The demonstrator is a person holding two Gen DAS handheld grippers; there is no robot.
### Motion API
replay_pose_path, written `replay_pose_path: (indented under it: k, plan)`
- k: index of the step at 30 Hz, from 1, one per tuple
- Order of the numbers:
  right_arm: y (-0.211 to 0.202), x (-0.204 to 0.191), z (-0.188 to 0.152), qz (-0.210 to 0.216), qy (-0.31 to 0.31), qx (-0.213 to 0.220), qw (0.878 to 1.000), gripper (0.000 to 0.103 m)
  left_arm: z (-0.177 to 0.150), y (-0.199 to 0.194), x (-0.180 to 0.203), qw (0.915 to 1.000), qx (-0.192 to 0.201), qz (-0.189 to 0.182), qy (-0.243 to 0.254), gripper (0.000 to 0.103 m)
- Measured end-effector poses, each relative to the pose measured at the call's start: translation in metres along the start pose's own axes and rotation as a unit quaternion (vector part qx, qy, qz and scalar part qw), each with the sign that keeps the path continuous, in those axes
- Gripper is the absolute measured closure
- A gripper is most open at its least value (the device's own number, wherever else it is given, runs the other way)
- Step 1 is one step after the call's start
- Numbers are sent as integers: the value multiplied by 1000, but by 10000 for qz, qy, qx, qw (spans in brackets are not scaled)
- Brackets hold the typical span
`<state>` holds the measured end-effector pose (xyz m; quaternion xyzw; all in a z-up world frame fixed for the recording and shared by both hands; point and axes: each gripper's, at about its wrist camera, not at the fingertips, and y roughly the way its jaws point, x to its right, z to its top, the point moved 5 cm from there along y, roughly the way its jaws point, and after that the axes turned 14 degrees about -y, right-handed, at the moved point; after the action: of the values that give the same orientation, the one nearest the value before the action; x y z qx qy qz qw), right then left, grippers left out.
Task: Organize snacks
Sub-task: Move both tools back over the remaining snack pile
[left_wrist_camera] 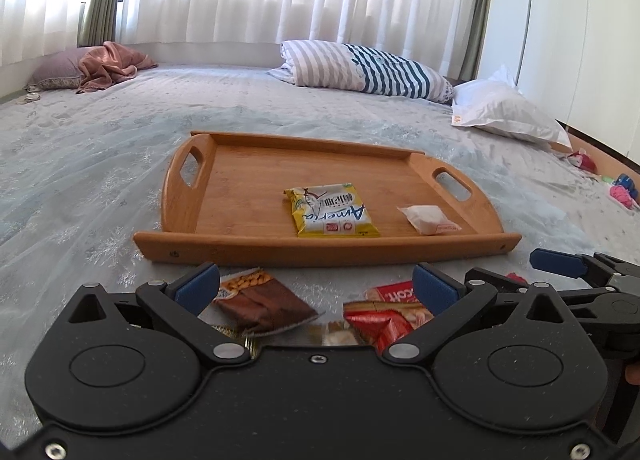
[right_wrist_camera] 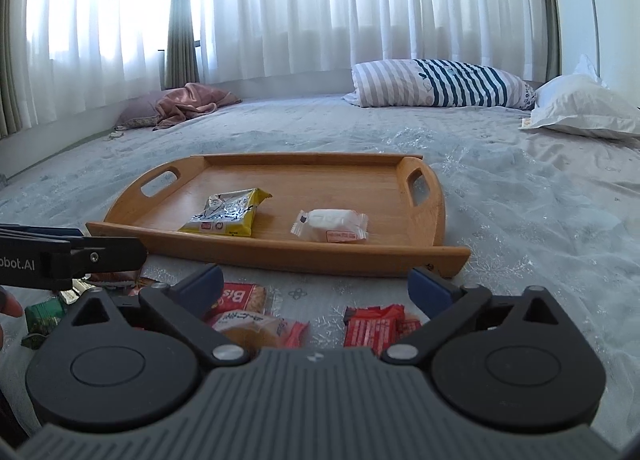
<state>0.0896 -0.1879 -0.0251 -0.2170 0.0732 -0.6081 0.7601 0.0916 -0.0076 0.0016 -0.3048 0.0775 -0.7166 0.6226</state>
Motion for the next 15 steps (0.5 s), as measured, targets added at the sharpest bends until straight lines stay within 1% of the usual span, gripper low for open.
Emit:
replay_pose_path:
  k: [10,15]
  plan:
    - [-11,6,-19,-81,319,5,9995,0,-16,-15,-12,9995,113,282,10,0]
    - [-18,0,-31,-196,225,4,9996,0,-26,-17,-24,9988,55,457,-156,0]
